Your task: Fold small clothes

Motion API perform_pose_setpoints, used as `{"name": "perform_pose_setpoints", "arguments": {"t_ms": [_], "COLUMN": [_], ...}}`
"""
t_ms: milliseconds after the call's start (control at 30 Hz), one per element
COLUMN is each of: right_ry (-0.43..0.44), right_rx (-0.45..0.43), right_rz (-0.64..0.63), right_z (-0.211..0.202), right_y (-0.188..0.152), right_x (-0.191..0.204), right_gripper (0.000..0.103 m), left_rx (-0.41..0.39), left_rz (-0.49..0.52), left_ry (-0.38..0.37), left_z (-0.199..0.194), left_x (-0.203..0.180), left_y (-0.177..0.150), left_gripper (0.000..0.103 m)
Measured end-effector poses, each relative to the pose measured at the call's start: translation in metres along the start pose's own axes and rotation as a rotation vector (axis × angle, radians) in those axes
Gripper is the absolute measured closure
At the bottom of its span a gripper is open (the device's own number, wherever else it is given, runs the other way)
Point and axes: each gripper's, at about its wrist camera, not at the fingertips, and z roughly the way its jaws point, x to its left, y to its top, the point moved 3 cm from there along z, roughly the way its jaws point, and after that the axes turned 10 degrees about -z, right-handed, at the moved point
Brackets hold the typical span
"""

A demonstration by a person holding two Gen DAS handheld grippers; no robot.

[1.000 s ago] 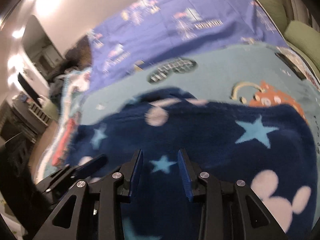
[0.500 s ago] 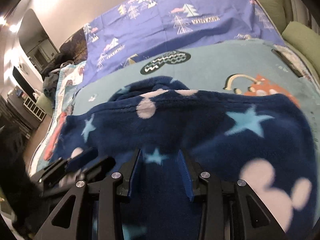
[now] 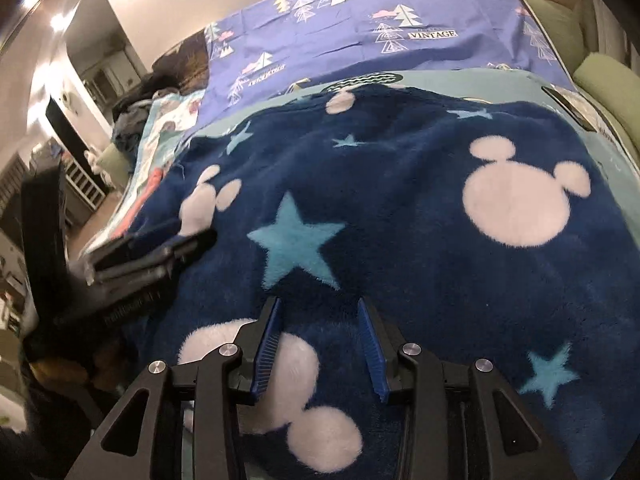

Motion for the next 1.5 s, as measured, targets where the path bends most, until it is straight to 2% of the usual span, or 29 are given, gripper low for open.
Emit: {"name": "perform_pose_setpoints", "arguments": {"t_ms": [67, 167, 233, 300, 433, 500, 567, 633, 667, 700, 733, 800, 867, 900, 967, 1000, 1067, 1133, 1233, 1367, 1467, 1500], "right_ry": [-0.005, 0.001, -0.054, -0.038, -0.015, -0.088, -0.194, -0.302, -0.341, -0.294, -0.264, -0.295, -0.335, -0.315, -0.215, -0.167, -0.126, -0.08, -0.109, -0.028, -0.055, -0.058], "right_rx": [-0.008, -0.033, 0.001, 0.002, -0.058, -0.13, -0.151, -0.097, -0.039, 0.005, -0.043, -0.031, -0.043, -0.064, -0.114, -0.136, -0.145, -0.124, -0.093, -0.048, 0.018, 0.008], "right_rz": [0.034, -0.021, -0.062, -0.013, 0.039, 0.029, 0.047, 0.124, 0.171, 0.207, 0.222, 0.192, 0.167, 0.159, 0.104, 0.046, -0.04, -0.133, -0.203, -0.139, -0.107, -0.108], "right_z": [-0.013, -0.035, -0.029, -0.02, -0.054, -0.08, -0.095, -0.092, -0.082, -0.068, -0.069, -0.075, -0.085, -0.091, -0.098, -0.1, -0.097, -0.081, -0.056, -0.029, -0.001, -0.001], "right_y": [0.0, -0.009, -0.024, -0.039, -0.035, -0.035, -0.038, -0.049, -0.058, -0.069, -0.072, -0.066, -0.055, -0.052, -0.038, -0.03, -0.024, -0.018, -0.012, -0.006, -0.012, -0.013], "right_x": [0.001, 0.012, 0.013, 0.003, -0.005, -0.016, -0.034, -0.067, -0.086, -0.1, -0.104, -0.097, -0.086, -0.079, -0.054, -0.035, -0.008, 0.023, 0.043, 0.04, 0.032, 0.035], "right_gripper": [0.065, 0.064, 0.061, 0.061, 0.062, 0.061, 0.06, 0.058, 0.058, 0.058, 0.058, 0.058, 0.057, 0.057, 0.057, 0.055, 0.049, 0.047, 0.047, 0.047, 0.047, 0.047], "left_rx": [0.0, -0.016, -0.023, -0.004, -0.035, -0.06, -0.07, -0.057, -0.028, 0.01, 0.037, 0.081, 0.082, 0.087, 0.092, 0.089, 0.081, 0.075, 0.055, 0.062, 0.107, 0.12], "left_rz": [0.007, -0.021, -0.04, -0.068, -0.101, -0.119, -0.158, -0.199, -0.228, -0.252, -0.275, -0.369, -0.388, -0.386, -0.389, -0.389, -0.402, -0.426, -0.446, -0.431, -0.443, -0.454], "left_ry": [0.01, -0.036, -0.031, -0.019, -0.035, -0.029, -0.014, 0.014, 0.033, 0.028, 0.003, -0.056, -0.063, -0.07, -0.088, -0.09, -0.097, -0.121, -0.162, -0.243, -0.276, -0.285], "left_z": [-0.01, -0.035, -0.041, -0.038, -0.06, -0.076, -0.087, -0.087, -0.081, -0.072, -0.065, -0.052, -0.055, -0.057, -0.061, -0.062, -0.066, -0.071, -0.076, -0.073, -0.058, -0.053], "left_x": [-0.003, 0.005, 0.015, 0.029, 0.041, 0.049, 0.064, 0.083, 0.096, 0.103, 0.109, 0.121, 0.121, 0.119, 0.119, 0.119, 0.122, 0.127, 0.131, 0.13, 0.13, 0.13], "left_y": [0.002, 0.002, -0.004, -0.016, -0.025, -0.027, -0.029, -0.036, -0.043, -0.05, -0.055, -0.067, -0.067, -0.065, -0.064, -0.065, -0.068, -0.068, -0.066, -0.063, -0.066, -0.067], "left_gripper": [0.043, 0.043, 0.042, 0.042, 0.042, 0.042, 0.041, 0.036, 0.036, 0.029, 0.026, 0.025, 0.027, 0.027, 0.027, 0.027, 0.028, 0.028, 0.028, 0.028, 0.028, 0.028]}}
